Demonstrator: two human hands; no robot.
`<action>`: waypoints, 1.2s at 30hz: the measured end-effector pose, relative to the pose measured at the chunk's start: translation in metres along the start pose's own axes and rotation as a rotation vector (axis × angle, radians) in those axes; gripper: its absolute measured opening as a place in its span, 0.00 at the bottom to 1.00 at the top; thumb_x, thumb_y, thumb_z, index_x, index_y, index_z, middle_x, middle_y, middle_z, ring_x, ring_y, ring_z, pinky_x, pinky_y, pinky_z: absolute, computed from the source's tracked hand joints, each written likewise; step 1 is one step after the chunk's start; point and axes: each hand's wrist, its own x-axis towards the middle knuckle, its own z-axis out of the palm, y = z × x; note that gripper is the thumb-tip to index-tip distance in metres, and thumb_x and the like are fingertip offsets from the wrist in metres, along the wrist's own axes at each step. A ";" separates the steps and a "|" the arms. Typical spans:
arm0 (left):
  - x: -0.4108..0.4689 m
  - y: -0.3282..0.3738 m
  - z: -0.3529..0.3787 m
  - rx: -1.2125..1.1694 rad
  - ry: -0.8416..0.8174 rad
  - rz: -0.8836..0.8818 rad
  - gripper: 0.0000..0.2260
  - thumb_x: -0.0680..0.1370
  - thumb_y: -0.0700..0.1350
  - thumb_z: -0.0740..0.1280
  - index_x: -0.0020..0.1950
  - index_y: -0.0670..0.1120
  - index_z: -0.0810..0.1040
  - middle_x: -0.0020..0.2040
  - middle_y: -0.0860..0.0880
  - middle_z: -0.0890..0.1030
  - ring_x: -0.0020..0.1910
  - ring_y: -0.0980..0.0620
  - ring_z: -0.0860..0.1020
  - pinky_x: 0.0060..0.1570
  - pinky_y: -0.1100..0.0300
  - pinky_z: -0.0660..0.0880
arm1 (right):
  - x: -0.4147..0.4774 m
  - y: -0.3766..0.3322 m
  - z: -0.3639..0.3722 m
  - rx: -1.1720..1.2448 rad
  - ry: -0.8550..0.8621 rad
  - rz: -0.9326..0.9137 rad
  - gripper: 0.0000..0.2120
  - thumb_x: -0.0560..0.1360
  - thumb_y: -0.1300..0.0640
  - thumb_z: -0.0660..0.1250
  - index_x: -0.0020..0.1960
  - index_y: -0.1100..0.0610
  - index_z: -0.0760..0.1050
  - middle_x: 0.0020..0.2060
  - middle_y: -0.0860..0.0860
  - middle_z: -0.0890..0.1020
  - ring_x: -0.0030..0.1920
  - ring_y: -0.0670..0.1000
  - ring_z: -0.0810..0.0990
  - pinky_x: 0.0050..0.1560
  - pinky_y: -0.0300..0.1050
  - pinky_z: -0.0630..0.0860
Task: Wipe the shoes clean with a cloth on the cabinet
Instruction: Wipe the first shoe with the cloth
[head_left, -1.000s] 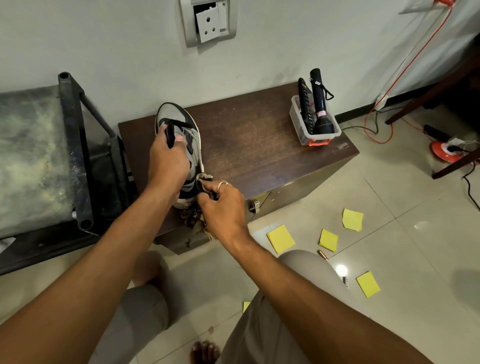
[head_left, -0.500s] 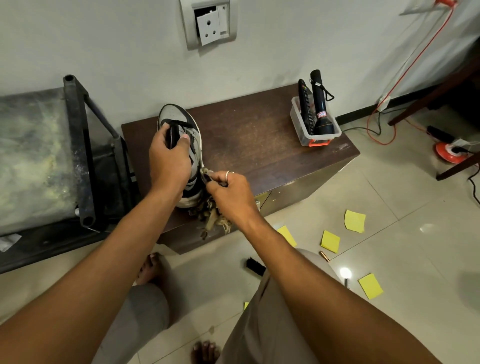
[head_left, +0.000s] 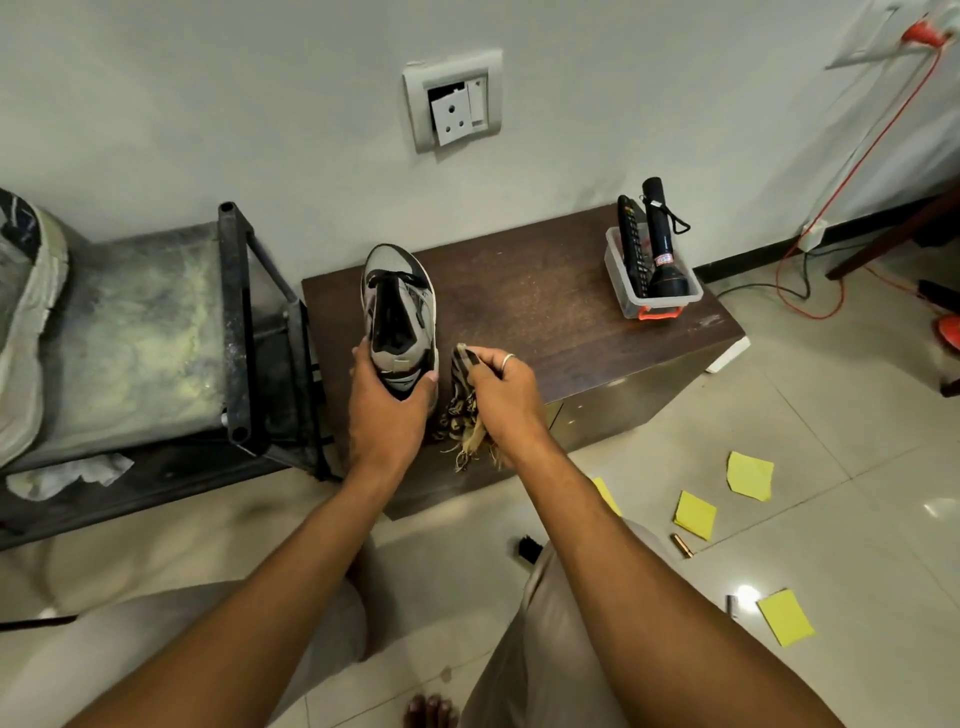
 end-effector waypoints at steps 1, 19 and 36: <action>0.000 0.003 0.000 0.014 0.030 -0.006 0.36 0.75 0.54 0.75 0.79 0.54 0.63 0.71 0.51 0.75 0.70 0.52 0.73 0.69 0.54 0.71 | -0.002 0.000 0.000 -0.008 -0.015 -0.006 0.11 0.81 0.58 0.65 0.59 0.48 0.83 0.46 0.46 0.87 0.45 0.49 0.86 0.46 0.49 0.85; -0.126 0.064 -0.075 -0.230 0.159 0.110 0.13 0.79 0.43 0.72 0.64 0.48 0.81 0.52 0.58 0.85 0.51 0.67 0.80 0.51 0.72 0.74 | -0.104 -0.047 -0.036 0.097 -0.151 -0.112 0.19 0.75 0.64 0.67 0.64 0.54 0.82 0.51 0.50 0.88 0.53 0.50 0.87 0.60 0.57 0.82; -0.134 0.105 -0.203 -0.433 0.516 0.241 0.12 0.80 0.44 0.72 0.62 0.46 0.80 0.54 0.54 0.84 0.55 0.59 0.81 0.60 0.61 0.76 | -0.186 -0.144 0.033 0.158 -0.357 -0.304 0.13 0.79 0.66 0.66 0.53 0.53 0.85 0.49 0.54 0.88 0.53 0.55 0.86 0.62 0.57 0.81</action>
